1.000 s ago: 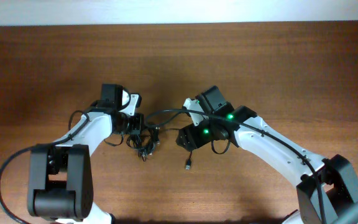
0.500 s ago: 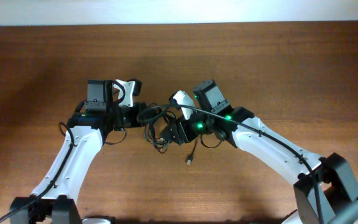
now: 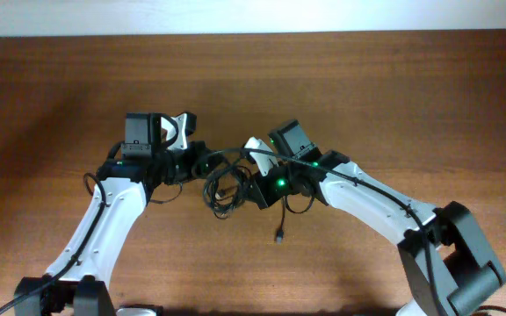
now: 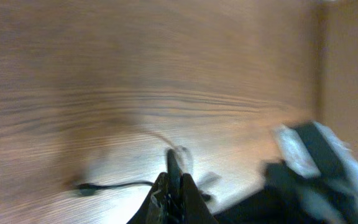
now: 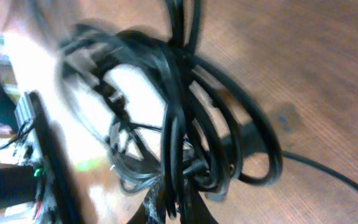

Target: Untangle cables

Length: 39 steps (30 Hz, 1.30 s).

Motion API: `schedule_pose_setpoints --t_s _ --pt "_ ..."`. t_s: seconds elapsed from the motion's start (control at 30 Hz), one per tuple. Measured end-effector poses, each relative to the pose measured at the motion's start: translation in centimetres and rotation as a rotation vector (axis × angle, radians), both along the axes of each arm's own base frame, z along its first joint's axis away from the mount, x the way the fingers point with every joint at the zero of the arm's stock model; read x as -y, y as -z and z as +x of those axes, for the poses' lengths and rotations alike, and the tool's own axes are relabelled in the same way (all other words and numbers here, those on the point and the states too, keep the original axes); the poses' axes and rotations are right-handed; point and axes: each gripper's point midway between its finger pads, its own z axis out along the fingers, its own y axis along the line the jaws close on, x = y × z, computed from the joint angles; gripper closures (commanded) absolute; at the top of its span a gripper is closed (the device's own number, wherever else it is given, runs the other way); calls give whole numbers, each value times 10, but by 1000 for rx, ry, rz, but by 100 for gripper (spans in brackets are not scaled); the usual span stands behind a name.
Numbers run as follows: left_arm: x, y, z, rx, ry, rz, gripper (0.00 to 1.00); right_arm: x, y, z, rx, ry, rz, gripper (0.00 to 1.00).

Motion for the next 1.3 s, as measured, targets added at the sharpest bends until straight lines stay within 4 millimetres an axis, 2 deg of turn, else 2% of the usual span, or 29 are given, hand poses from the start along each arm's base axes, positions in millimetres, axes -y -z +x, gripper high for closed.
schedule_pose_setpoints --t_s 0.1,0.17,0.2,0.27,0.3,0.37,0.43,0.47,0.5,0.53,0.57,0.6,0.67,0.77,0.8,0.87,0.9,0.97,1.03,1.13,1.2,1.23,1.27,1.3 --pt "-25 18 4 -16 -96 184 100 5 -56 -28 111 -151 96 96" --pt "-70 23 20 16 -243 338 100 6 -116 -62 231 -320 275 96" --pt "-84 24 22 19 -286 386 100 5 -139 -77 283 -399 367 96" --pt "-92 25 23 20 -312 425 100 4 -152 -90 314 -480 448 95" --pt "-92 25 23 20 -311 424 100 4 -152 -90 324 -488 449 89" --pt "-65 15 28 88 -177 321 100 5 -145 -84 291 -437 403 73" --pt "-31 -3 28 189 2 180 100 11 -121 -59 250 -265 231 65" --pt "-9 -18 23 250 111 70 100 16 -111 -46 233 -172 154 63" --pt "-1 -24 20 267 150 24 100 21 -105 -37 217 -100 105 62" --pt "9 -36 19 315 201 -37 100 26 -99 -28 193 -12 56 50" --pt "20 -47 13 339 254 -111 100 31 -94 -19 145 99 16 50" --pt "22 -50 11 320 250 -143 100 33 -92 -16 110 149 7 52" --pt "24 -51 10 264 216 -190 100 34 -87 -14 15 243 -3 59" --pt "25 -52 9 172 149 -249 100 30 -60 -5 -169 403 -35 60" --pt "24 -52 10 135 116 -266 100 28 -45 -1 -230 450 -56 60" --pt "24 -51 10 87 76 -287 100 19 -31 12 -258 492 -42 77" --pt "24 -50 9 63 58 -298 100 16 -25 18 -276 519 -35 96" --pt "26 -52 6 17 46 -335 100 18 -6 30 -329 645 -62 96" --pt "31 -53 2 -8 57 -361 100 26 2 34 -344 755 -119 96" --pt "21 -44 9 -7 -7 -302 100 31 2 36 -291 746 -156 96" --pt "-4 -20 15 -45 -134 -164 100 19 -9 33 -184 554 -107 96" --pt "-22 -4 14 -85 -212 -71 100 9 -23 28 -133 441 -42 96" --pt "-30 3 12 -107 -243 -31 100 3 -33 26 -99 382 2 96" --pt "-38 12 6 -143 -277 20 100 -8 -59 19 -18 257 102 96"
